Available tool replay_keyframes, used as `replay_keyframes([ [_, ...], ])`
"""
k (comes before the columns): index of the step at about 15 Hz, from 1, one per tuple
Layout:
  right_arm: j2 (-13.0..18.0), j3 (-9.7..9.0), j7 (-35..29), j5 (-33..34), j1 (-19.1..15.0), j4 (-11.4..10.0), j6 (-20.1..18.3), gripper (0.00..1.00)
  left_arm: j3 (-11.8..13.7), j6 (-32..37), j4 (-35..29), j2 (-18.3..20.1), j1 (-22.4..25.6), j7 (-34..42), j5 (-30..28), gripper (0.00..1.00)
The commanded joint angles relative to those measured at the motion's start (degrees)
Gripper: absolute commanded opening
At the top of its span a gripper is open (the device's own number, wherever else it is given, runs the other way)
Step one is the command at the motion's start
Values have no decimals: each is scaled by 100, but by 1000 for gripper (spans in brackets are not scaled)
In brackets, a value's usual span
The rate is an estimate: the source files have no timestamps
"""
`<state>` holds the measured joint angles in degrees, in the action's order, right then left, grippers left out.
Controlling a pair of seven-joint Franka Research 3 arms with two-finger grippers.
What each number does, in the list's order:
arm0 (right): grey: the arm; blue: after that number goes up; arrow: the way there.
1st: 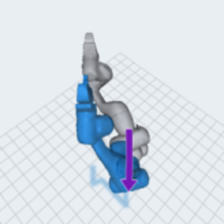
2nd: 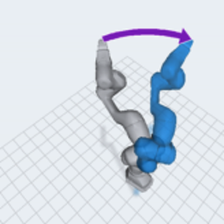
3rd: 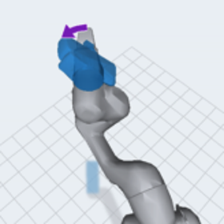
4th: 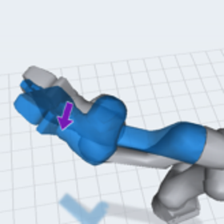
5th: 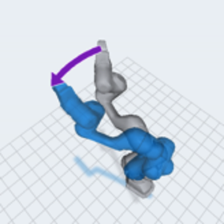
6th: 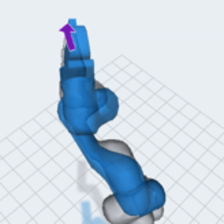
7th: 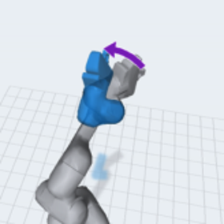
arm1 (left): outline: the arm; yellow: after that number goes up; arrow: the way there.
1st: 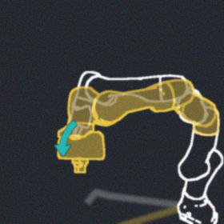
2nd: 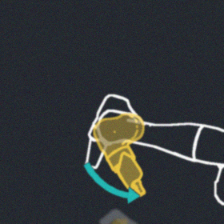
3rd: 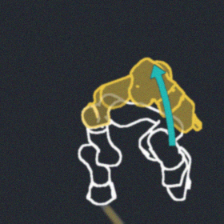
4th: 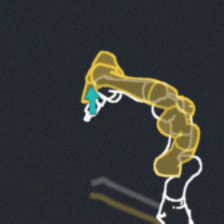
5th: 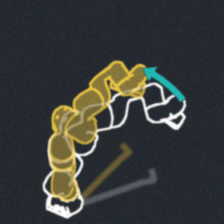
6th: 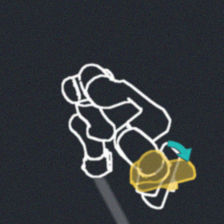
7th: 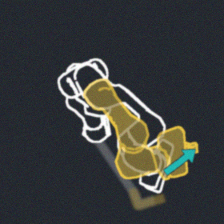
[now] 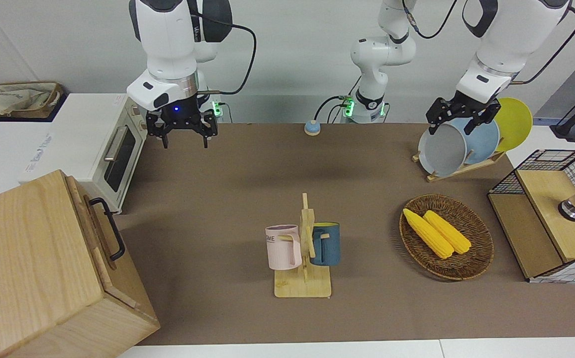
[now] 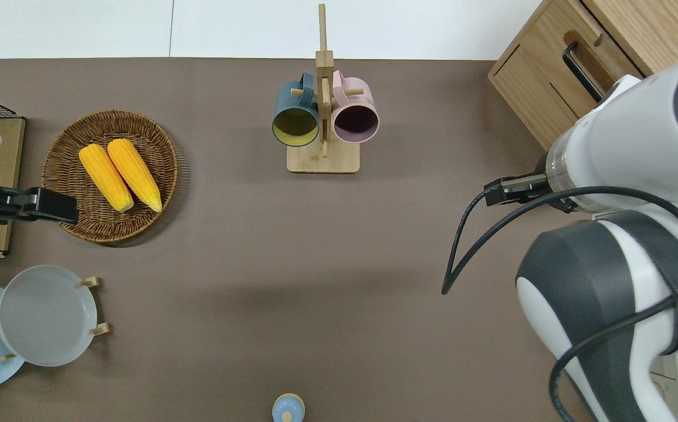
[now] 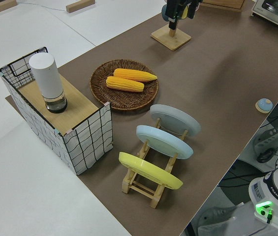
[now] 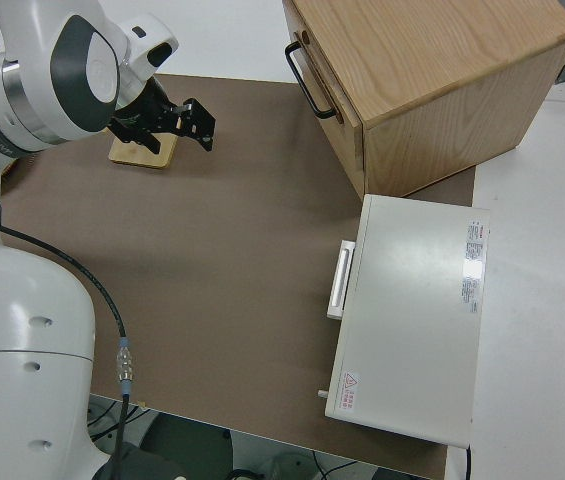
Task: Slide drawer open with right arm
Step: 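Raise the right arm and move the right gripper toward the drawer handle, then close the right gripper on the black drawer handle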
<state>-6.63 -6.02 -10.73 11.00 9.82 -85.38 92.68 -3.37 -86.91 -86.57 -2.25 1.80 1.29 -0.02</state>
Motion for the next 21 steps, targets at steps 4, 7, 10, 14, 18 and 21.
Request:
replay_keyframes([
  [4,-277,-13,-34,1569,547,118,5,990,-40,113,149,-65,31,56,98,993],
  [7,-479,-13,-34,2509,802,109,-31,990,-40,113,149,-65,31,56,98,993],
  [10,-681,-13,-8,3388,882,109,4,990,-40,113,149,-65,31,56,98,993],
  [14,-1032,-4,-16,4443,1031,109,57,990,-40,113,149,-65,31,56,98,993],
  [18,-1402,-4,-104,5515,1154,109,57,990,-40,113,149,-65,31,56,98,993],
  [21,-1692,66,-385,6149,1400,66,40,990,-40,113,149,-65,31,56,98,993],
])
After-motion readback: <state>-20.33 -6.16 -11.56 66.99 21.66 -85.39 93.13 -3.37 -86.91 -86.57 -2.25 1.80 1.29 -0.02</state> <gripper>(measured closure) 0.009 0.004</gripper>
